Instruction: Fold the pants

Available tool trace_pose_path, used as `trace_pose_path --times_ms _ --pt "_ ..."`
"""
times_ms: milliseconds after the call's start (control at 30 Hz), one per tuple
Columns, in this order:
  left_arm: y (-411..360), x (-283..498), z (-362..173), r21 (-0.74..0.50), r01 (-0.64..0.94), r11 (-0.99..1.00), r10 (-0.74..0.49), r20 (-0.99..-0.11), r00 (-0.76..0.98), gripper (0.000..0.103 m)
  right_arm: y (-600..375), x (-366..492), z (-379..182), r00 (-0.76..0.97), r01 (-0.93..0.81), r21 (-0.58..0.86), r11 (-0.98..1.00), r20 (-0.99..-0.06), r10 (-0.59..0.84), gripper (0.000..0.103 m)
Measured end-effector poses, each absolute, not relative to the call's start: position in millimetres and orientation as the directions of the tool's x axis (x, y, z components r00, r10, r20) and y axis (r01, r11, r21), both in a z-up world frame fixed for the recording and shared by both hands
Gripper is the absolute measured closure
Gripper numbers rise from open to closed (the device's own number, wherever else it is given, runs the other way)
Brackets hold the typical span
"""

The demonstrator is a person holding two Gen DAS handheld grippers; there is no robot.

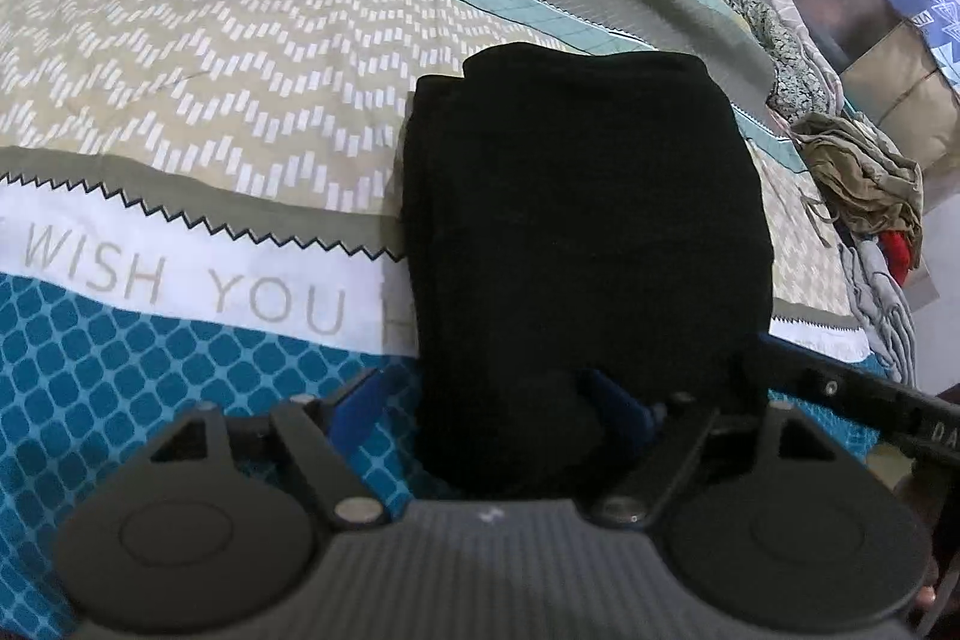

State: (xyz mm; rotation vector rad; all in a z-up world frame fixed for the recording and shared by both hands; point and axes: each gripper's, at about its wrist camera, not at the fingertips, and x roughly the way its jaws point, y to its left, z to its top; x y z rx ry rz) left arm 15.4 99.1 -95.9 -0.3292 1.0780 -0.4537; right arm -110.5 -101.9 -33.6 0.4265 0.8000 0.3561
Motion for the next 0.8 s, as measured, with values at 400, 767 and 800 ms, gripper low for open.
trace_pose_path --times_ms 400,767,800 --pt "101.1 13.5 -96.5 -0.478 0.186 0.858 -0.511 -0.758 0.406 0.022 -110.6 -103.0 -43.0 0.653 -0.106 0.549 0.829 -0.59 0.474 0.074" --pt "101.9 12.4 -96.6 -0.486 0.18 0.855 -0.514 -0.755 0.407 0.021 -112.9 -102.4 -45.0 0.654 -0.104 0.566 0.818 -0.581 0.485 0.074" --pt "102.0 12.5 -96.7 -0.487 0.179 0.855 -0.515 -0.755 0.406 0.021 -113.1 -102.4 -45.1 0.654 -0.104 0.567 0.817 -0.58 0.486 0.074"
